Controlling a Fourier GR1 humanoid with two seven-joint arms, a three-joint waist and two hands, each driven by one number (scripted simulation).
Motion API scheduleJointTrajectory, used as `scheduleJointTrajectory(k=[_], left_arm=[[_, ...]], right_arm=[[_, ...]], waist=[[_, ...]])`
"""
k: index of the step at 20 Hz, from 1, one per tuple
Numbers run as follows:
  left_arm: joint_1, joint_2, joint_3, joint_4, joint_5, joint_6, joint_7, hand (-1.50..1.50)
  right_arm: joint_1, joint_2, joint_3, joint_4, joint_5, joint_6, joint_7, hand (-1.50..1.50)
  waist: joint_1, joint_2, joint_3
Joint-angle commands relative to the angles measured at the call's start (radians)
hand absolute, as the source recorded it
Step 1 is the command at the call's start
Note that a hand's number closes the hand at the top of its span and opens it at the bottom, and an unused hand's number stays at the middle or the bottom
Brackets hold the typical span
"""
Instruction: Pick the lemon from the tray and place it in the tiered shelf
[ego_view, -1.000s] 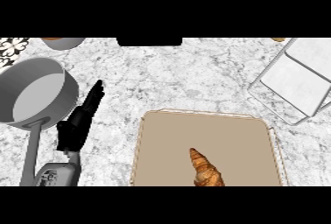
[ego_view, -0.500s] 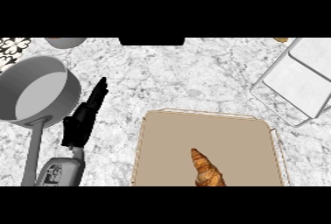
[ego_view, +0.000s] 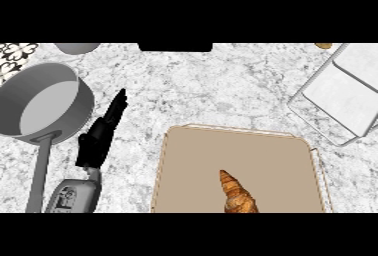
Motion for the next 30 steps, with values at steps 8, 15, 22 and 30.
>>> scheduleJointTrajectory(k=[8,15,22,30], left_arm=[[-0.053,0.012,0.016,0.026,-0.002,-0.013,0.019,0.00],[0.002,0.047,0.047,-0.025,0.031,-0.044,0.015,0.00],[-0.014,0.008,0.018,0.007,0.015,-0.028,-0.008,0.00],[-0.006,0.025,0.023,-0.055,0.024,-0.045,0.078,0.00]], right_arm=[[-0.285,0.001,0.251,0.167,0.228,-0.134,-0.124,1.50],[-0.348,0.106,0.367,0.156,0.434,-0.254,-0.265,1.50],[-0.483,0.312,0.435,0.317,0.330,-0.280,-0.212,1.50],[-0.725,0.301,0.469,0.631,0.390,-0.189,-0.314,1.50]], waist=[[0.003,0.001,0.000],[0.000,-0.001,0.000],[0.013,-0.001,0.001],[0.008,0.000,0.000]])
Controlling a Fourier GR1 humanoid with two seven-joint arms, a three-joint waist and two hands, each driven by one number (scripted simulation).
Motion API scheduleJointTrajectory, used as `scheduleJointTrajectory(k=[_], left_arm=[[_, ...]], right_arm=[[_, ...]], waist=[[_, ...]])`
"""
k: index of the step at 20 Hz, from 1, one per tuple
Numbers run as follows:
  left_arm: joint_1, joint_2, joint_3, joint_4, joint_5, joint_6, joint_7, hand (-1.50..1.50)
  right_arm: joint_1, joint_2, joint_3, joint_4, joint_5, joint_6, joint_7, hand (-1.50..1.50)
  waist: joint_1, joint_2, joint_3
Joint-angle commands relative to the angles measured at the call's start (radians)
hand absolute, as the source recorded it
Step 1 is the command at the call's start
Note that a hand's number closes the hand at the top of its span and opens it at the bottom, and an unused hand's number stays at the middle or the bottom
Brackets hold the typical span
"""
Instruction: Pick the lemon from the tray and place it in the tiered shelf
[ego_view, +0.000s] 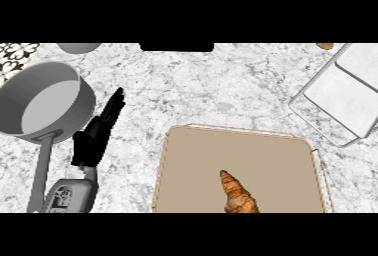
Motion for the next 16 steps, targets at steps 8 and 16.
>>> scheduleJointTrajectory(k=[8,16], left_arm=[[-0.001,-0.034,-0.020,0.011,-0.018,0.023,-0.041,0.00],[-0.004,-0.025,-0.029,-0.025,-0.030,0.019,0.020,0.00]], right_arm=[[-0.068,-0.050,0.045,0.231,0.236,-0.128,-0.053,1.50],[-0.177,-0.025,-0.016,0.513,0.226,-0.099,-0.136,-1.50]], waist=[[0.004,0.006,-0.001],[0.000,0.001,0.001]])
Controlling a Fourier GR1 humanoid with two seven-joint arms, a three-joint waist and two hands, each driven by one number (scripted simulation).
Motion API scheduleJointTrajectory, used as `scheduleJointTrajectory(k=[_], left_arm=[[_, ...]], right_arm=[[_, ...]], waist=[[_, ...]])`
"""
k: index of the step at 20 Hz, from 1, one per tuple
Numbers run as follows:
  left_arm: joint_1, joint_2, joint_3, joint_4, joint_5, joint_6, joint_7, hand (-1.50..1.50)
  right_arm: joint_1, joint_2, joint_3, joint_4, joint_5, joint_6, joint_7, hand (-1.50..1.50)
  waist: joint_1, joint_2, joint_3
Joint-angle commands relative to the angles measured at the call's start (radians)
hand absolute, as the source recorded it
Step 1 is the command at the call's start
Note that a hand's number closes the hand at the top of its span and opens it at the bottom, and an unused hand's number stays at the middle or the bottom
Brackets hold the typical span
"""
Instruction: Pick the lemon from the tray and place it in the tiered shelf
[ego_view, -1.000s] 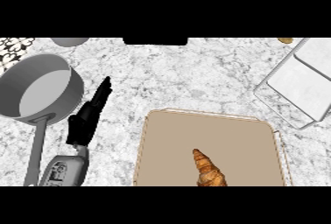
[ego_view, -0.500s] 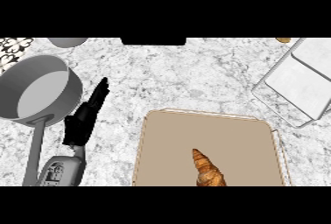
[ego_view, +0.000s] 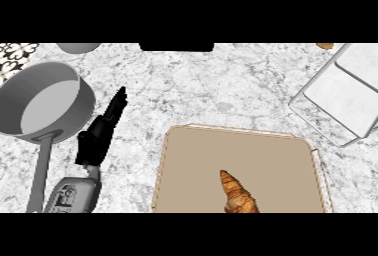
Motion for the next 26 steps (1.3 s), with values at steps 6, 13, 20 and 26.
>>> scheduleJointTrajectory(k=[6,13,20,26], left_arm=[[0.032,0.042,0.026,-0.076,0.051,-0.062,0.049,0.00],[0.010,-0.006,-0.003,-0.060,-0.003,0.008,0.045,0.00],[0.009,-0.010,0.003,-0.022,0.007,-0.001,0.021,0.00],[0.007,0.021,0.017,0.007,0.021,-0.038,-0.013,0.00]], right_arm=[[-0.082,-0.043,-0.078,0.141,-0.085,0.172,0.022,-1.50],[-0.187,-0.098,-0.105,0.203,-0.138,0.317,0.092,-1.50],[-0.283,-0.143,-0.267,0.310,-0.296,0.302,0.255,-1.50],[-0.315,-0.345,-0.309,0.468,-0.291,0.333,0.371,-1.50]], waist=[[-0.005,-0.003,0.000],[-0.002,-0.002,0.000],[-0.007,-0.003,0.000],[0.004,0.008,0.001]])
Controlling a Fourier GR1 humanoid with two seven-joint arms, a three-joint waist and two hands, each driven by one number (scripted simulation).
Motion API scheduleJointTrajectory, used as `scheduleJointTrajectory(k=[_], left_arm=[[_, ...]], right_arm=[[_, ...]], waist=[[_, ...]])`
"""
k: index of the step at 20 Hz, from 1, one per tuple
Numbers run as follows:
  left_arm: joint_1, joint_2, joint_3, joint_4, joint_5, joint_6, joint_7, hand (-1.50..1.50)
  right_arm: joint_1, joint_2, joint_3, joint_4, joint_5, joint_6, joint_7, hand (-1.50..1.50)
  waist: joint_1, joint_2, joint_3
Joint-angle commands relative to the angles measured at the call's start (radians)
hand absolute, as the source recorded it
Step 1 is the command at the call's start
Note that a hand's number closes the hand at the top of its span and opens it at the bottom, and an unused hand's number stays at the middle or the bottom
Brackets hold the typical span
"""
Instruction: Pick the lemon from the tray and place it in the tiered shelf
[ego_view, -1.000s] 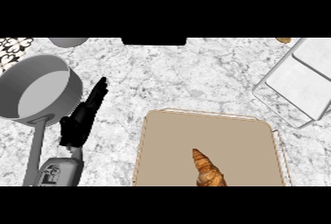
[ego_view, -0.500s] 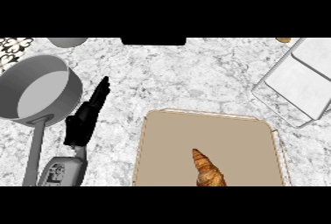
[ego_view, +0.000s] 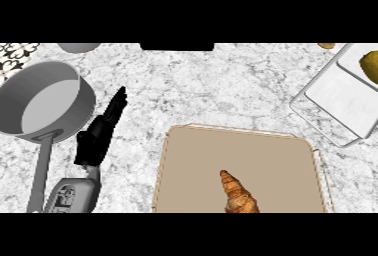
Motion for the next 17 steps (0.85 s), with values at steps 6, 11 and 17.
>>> scheduleJointTrajectory(k=[6,11,17], left_arm=[[-0.014,-0.014,-0.012,-0.005,-0.012,0.013,0.012,0.00],[-0.019,-0.002,-0.001,0.010,-0.012,0.010,0.009,0.00],[0.016,-0.016,-0.011,-0.018,-0.002,0.008,-0.021,0.00]], right_arm=[[0.105,-0.231,-0.005,0.177,0.033,0.203,0.073,-1.50],[0.199,-0.268,0.004,0.200,0.066,0.251,-0.050,-1.50],[0.257,-0.314,-0.011,0.245,0.061,0.359,-0.110,-1.50]], waist=[[-0.001,0.011,0.006],[-0.003,0.021,0.011],[0.001,0.017,0.014]])
